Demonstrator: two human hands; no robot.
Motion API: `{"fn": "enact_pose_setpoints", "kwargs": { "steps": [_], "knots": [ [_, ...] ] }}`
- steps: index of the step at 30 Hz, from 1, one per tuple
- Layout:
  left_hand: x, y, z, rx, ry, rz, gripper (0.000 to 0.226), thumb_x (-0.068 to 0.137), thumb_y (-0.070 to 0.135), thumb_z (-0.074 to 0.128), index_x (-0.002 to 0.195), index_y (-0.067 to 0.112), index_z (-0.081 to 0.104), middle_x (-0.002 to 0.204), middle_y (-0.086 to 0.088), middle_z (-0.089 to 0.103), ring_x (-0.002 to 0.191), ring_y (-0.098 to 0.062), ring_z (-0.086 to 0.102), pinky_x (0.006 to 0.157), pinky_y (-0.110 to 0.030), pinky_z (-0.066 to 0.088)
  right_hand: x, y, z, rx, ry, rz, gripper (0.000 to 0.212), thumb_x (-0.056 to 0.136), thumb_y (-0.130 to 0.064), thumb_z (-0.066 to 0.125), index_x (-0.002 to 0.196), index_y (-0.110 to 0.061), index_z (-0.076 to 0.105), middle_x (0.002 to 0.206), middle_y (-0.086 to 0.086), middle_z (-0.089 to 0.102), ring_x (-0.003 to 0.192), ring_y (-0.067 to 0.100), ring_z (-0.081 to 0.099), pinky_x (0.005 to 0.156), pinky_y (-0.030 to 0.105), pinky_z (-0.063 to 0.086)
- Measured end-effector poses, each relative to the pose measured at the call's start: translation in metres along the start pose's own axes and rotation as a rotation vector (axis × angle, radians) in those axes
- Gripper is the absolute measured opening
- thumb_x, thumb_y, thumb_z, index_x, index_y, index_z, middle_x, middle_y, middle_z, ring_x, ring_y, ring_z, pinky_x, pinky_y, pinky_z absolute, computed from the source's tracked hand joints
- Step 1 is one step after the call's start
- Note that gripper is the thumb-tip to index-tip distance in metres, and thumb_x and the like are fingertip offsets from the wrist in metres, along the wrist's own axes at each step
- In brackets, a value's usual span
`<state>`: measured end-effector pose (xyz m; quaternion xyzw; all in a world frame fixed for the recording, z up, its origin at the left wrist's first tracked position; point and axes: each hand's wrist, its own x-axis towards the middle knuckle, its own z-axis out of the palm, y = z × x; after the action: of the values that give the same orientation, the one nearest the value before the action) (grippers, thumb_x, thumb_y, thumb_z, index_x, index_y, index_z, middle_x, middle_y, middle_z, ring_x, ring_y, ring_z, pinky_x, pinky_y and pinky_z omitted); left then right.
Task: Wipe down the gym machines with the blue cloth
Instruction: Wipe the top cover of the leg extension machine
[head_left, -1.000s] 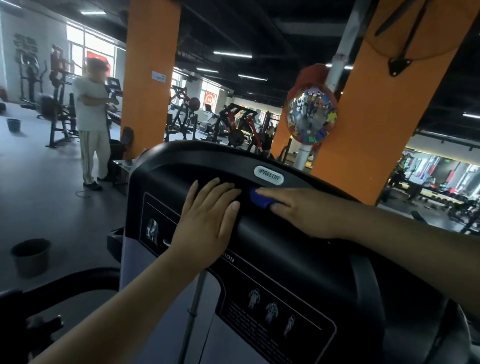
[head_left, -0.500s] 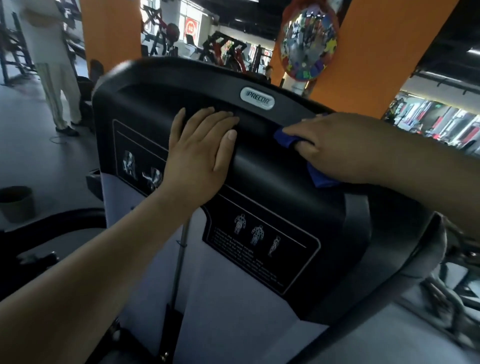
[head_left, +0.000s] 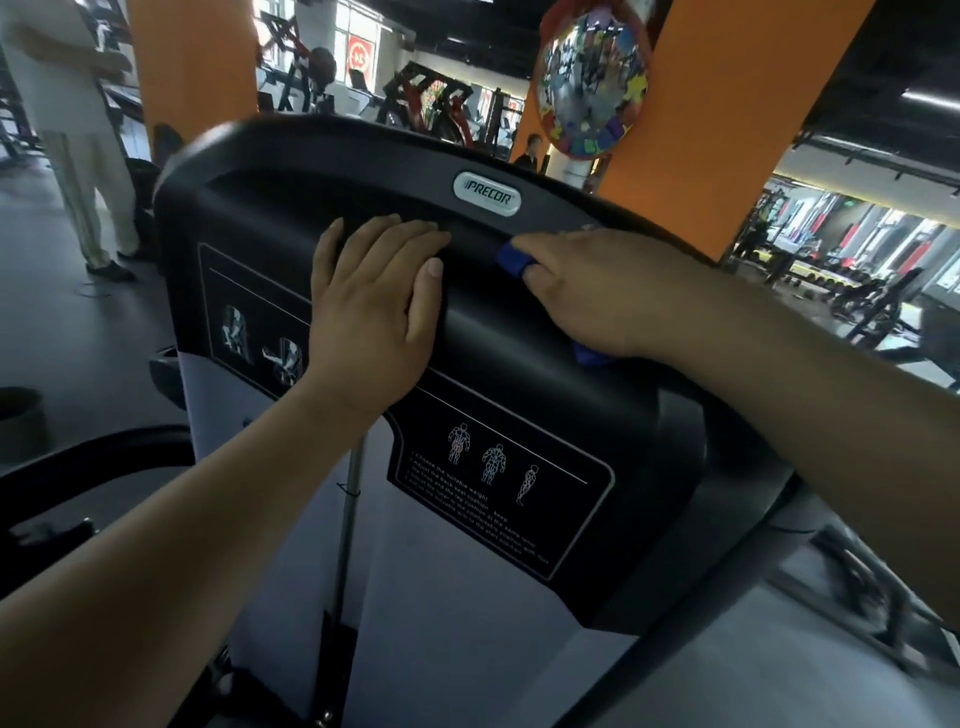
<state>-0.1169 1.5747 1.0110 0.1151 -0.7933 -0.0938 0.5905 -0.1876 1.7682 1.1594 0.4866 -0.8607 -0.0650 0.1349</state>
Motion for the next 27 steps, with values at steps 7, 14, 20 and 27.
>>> {"fn": "enact_pose_setpoints", "kwargs": {
  "steps": [7,14,20,27],
  "knots": [
    [0.001,-0.005,-0.003,0.013,-0.036,0.01,0.044,0.119,0.035,0.033,0.144,0.024,0.068,0.15,0.008,0.065,0.151,-0.018,0.049,0.131,-0.056,0.021,-0.054,-0.024,0.021,0.048,0.074,-0.137,0.055,0.119,-0.035,0.028,0.17,-0.014,0.031,0.178,0.004,0.025,0.161,0.024,0.028,0.13,0.047,0.029],
    [0.0,-0.002,-0.004,0.004,-0.078,-0.03,0.046,0.118,0.038,0.031,0.146,0.026,0.065,0.152,0.01,0.063,0.153,-0.016,0.045,0.132,-0.055,0.018,-0.038,-0.029,0.017,0.108,0.093,-0.047,0.046,0.118,-0.031,0.036,0.161,-0.015,0.041,0.168,0.008,0.041,0.145,0.033,0.049,0.119,0.048,0.04],
    [-0.001,0.001,-0.003,-0.003,-0.102,-0.053,0.047,0.118,0.038,0.03,0.148,0.026,0.064,0.153,0.01,0.062,0.154,-0.015,0.043,0.133,-0.053,0.016,-0.043,-0.023,0.021,-0.002,0.125,-0.215,0.055,0.118,-0.021,0.037,0.171,-0.015,0.026,0.18,0.005,0.017,0.164,0.024,0.019,0.131,0.036,0.014],
    [0.001,-0.004,-0.009,-0.026,-0.147,-0.058,0.047,0.117,0.04,0.03,0.149,0.029,0.063,0.155,0.01,0.061,0.155,-0.016,0.043,0.132,-0.055,0.017,-0.043,-0.019,0.042,-0.055,0.128,-0.335,0.061,0.115,-0.021,0.046,0.172,-0.02,0.024,0.18,0.009,0.018,0.163,0.038,0.023,0.133,0.054,0.019]
  ]
}}
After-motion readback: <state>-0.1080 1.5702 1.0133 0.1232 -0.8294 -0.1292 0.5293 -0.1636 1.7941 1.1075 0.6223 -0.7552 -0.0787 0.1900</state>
